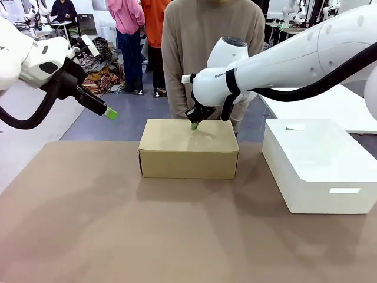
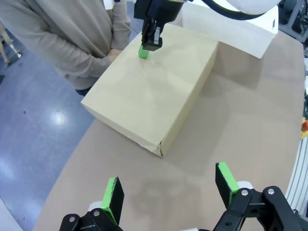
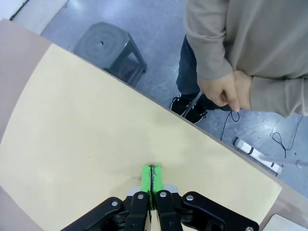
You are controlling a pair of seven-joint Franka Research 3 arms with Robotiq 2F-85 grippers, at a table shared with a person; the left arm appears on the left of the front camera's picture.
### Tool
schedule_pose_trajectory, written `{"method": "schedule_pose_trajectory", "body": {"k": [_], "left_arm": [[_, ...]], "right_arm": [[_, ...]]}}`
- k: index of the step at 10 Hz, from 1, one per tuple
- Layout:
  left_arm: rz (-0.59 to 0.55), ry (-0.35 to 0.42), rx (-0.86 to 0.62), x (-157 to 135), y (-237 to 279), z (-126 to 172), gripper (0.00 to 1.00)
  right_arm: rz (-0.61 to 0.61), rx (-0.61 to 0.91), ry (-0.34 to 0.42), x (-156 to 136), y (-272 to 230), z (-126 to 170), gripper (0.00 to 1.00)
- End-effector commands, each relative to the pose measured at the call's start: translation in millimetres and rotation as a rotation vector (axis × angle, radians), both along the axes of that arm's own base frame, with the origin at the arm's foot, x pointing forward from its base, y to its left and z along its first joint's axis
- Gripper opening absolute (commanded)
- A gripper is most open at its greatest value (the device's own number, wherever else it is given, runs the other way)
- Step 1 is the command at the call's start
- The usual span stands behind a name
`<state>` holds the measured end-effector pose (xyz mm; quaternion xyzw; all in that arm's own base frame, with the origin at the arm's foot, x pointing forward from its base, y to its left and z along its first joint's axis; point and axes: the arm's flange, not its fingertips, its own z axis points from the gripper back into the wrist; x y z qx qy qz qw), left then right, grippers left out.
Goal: Pack the shoes into the box.
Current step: Press down on the lid of the Shoes Box.
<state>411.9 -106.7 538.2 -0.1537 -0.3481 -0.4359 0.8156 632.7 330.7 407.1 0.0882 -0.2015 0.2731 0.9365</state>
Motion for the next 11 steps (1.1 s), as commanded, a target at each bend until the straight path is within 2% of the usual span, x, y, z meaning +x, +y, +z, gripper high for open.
{"method": "schedule_pose_trajectory", "body": {"k": [1,3,5,11], "left_arm": [[0.001,0.005,0.006,0,2,2,1.0],[0.001,0.005,0.006,0,2,2,1.0],[0.001,0.005,0.006,0,2,2,1.0],[0.001,0.005,0.006,0,2,2,1.0]], "right_arm": [[-0.026,-0.029,-0.002,-2,4,11,0.0],[0.004,0.005,-0.046,-24,-4,52,0.0],[0.047,0.015,-0.05,-48,-14,81,0.0],[0.175,-0.049,-0.035,-124,-60,97,0.0]]}}
